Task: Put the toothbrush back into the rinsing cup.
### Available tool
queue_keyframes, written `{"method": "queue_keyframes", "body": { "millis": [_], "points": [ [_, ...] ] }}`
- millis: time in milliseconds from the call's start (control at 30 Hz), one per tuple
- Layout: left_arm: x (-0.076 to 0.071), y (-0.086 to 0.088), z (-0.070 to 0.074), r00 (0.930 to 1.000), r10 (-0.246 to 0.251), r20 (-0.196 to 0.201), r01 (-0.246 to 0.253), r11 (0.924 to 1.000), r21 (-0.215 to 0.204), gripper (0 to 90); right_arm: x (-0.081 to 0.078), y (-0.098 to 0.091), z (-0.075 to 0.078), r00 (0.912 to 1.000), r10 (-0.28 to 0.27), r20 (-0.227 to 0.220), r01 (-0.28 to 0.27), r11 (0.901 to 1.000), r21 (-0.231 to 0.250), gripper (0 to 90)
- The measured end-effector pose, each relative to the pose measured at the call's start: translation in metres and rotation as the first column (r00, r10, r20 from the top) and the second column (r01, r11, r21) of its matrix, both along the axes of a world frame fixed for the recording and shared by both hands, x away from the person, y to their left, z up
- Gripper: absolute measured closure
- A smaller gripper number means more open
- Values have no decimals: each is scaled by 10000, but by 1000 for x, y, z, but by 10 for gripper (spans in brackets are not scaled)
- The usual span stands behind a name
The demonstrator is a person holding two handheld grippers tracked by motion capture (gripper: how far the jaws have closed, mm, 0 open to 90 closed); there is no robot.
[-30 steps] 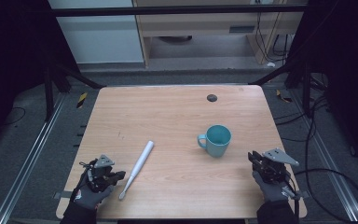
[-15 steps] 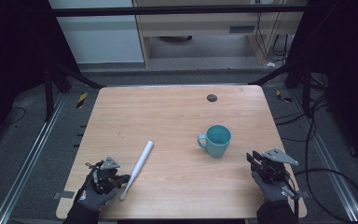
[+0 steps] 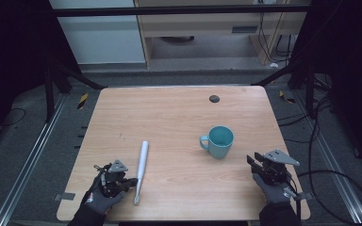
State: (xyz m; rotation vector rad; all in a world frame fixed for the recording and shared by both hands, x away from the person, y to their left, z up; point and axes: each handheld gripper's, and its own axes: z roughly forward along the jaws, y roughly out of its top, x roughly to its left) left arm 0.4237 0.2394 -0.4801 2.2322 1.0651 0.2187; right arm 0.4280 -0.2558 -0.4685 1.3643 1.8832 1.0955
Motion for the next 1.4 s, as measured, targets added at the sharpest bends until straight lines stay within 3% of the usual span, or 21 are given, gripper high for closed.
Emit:
{"method": "queue_keyframes", "body": {
  "millis": [1033,1233,1400],
  "points": [
    [6,-37,-2,9984,-450,354,449,9990,39,898,2,0,-2,9999,-111,-77,111,9999,-38,584],
    [7,-35,1,9982,-416,440,420,9991,-86,898,3,-1,-2,9999,-99,-37,98,9998,-149,584],
    [12,-23,14,9964,-169,828,197,9992,-337,898,3,-1,-3,9999,-136,-70,135,9998,-151,582]
  ]
}}
